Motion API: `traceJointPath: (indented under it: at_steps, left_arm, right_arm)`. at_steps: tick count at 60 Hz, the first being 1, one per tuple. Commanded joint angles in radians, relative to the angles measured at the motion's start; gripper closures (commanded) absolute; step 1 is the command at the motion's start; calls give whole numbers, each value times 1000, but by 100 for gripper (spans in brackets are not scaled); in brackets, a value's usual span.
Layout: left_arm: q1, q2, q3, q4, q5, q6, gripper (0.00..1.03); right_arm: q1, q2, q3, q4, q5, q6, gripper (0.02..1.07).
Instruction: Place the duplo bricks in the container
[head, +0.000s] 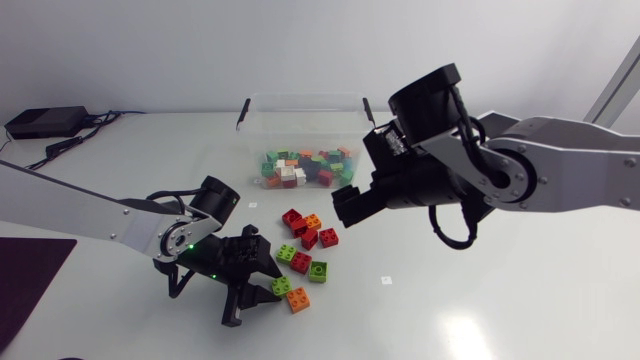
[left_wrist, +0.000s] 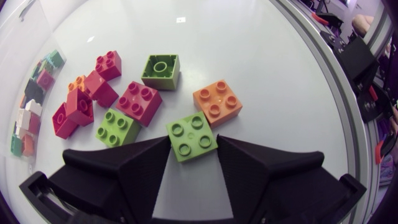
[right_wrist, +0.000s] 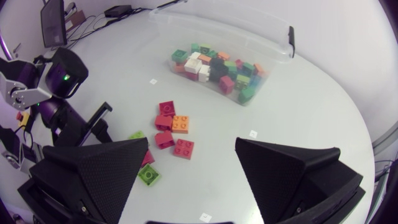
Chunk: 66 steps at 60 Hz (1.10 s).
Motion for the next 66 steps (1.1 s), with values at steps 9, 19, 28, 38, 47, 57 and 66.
traceJointPath:
  at_steps: [9, 19, 28, 38, 47, 57, 66]
  left_arm:
    - [13, -18, 23, -14, -6, -38, 76]
    - [60, -80, 8, -39, -6, -31, 76]
    - [111, -141, -24, -42, -6, -29, 76]
    - [198, -218, -58, -40, -3, -32, 76]
    - [281, -299, -75, -40, 2, -66, 76]
    - [343, -368, -78, -36, 25, -116, 76]
    - [393, -448, -60, -19, 36, -195, 76]
  right_arm:
    - [77, 8, -27, -79, -83, -8, 6]
    - [90, 104, 48, -223, -199, 15, 7]
    - [136, 184, 76, -267, -200, 15, 7]
    - [212, 287, 126, -297, -182, 34, 7]
    - [255, 362, 175, -330, -162, 40, 7]
    - [269, 433, 231, -372, -160, 49, 11]
    - [288, 479, 264, -396, -160, 60, 13]
